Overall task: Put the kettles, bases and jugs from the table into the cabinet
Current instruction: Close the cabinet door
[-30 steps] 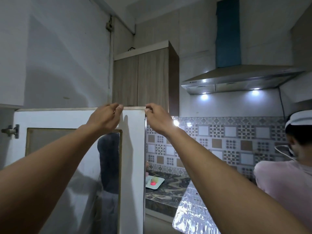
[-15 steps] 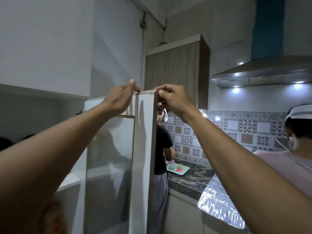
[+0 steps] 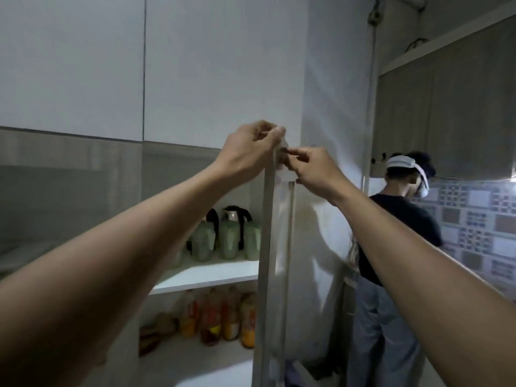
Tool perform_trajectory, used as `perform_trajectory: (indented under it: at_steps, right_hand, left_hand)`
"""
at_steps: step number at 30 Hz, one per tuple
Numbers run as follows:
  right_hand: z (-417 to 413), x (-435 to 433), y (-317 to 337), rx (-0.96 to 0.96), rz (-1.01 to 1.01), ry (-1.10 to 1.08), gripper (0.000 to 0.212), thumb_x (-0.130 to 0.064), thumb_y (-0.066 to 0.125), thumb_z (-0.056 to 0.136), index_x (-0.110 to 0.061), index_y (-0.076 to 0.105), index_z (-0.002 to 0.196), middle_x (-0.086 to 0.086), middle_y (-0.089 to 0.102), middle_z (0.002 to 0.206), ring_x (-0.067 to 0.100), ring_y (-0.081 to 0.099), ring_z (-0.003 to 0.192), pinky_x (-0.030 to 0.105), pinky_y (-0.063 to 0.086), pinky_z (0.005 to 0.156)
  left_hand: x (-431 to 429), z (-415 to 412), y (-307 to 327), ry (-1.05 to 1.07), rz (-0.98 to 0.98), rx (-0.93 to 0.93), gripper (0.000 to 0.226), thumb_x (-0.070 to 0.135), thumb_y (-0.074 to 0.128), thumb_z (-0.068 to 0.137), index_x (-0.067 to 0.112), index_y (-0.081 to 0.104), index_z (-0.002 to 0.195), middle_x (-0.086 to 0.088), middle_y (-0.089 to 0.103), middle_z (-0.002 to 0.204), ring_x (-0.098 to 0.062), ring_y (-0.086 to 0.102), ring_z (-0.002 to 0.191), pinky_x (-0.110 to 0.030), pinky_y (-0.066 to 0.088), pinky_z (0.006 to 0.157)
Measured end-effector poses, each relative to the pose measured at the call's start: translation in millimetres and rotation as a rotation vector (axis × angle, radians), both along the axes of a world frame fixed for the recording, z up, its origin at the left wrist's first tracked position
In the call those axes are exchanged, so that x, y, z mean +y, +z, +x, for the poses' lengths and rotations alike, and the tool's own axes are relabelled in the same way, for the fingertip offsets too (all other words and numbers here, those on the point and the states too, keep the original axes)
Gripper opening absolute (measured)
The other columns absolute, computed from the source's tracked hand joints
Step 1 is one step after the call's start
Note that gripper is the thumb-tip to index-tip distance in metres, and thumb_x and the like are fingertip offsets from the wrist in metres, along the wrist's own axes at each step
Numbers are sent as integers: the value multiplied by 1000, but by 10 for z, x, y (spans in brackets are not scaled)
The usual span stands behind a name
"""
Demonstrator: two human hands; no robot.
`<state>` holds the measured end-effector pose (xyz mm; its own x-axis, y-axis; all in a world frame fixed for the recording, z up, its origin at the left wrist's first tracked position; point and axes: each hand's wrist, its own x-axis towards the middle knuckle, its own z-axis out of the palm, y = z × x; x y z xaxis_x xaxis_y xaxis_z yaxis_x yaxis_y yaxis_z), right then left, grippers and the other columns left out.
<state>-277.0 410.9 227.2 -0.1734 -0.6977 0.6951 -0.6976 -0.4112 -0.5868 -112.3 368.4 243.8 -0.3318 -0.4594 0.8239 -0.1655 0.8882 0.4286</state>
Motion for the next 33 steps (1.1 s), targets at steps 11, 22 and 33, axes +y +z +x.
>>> perform_trajectory:
  at_steps: [11,22,33]
  right_hand:
    - [746,-1413,-206,227,133,-41,73,-50,54,99,-22,28,161,3,49,153,27,46,141,37,37,111]
    - [678,-2802,-233,387,201,-208,82,-54,45,102,-30,-3,163,15,-8,170,34,-3,158,61,15,124]
    - [334,-3592,-387,455,244,-232,80,-51,44,103,-32,-7,162,18,-11,169,37,-9,157,63,6,123]
  left_hand:
    - [-1013,1028,-241,589,-192,-112,77,15,61,94,9,18,158,-12,29,161,-27,27,148,-39,25,120]
    - [-2358,1155,-553,1287,-342,-479,70,-3,29,96,4,-5,157,-22,-18,162,-41,-21,148,-62,-10,117]
    - [-3399,969,-867,1065,-111,-460,69,37,31,105,8,-2,158,-18,-19,162,-34,-18,150,-48,1,122]
